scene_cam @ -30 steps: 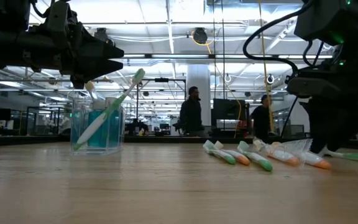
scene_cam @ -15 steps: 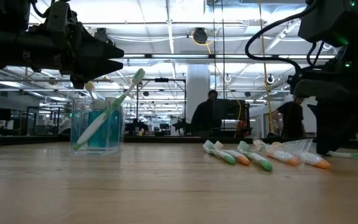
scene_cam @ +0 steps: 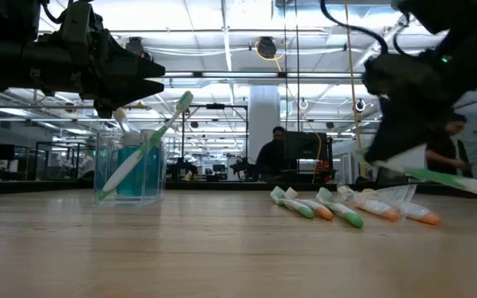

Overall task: Pick & Place toothbrushing station
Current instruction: Put the green toothbrush in the transparent organizer

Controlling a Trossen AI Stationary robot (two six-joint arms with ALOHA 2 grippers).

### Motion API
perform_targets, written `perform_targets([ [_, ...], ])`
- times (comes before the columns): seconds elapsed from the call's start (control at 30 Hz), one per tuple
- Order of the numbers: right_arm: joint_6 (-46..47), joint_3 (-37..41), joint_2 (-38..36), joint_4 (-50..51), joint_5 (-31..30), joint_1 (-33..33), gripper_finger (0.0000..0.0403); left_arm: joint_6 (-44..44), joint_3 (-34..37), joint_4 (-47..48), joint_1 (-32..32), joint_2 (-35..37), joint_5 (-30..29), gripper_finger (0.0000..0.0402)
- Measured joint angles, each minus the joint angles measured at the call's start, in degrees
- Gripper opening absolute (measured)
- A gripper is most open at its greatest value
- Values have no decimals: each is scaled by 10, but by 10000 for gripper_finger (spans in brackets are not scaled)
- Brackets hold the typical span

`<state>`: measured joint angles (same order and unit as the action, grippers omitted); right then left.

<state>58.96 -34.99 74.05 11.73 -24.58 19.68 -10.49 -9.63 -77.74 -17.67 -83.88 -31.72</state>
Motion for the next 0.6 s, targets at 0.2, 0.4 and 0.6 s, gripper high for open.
perform_targets([
  [0.2, -161, -1, -10, -163, -10, -24, 30, 2, 0, 0, 0, 0, 1, 202],
  [0.4, -339, -1, -10, -341, -8, -44, 31, 8, -13, 0, 0, 0, 2, 202],
  [0.6, -449, -2, -8, -460, -7, -64, 31, 37, -66, 32, 9, 0, 73, 202],
])
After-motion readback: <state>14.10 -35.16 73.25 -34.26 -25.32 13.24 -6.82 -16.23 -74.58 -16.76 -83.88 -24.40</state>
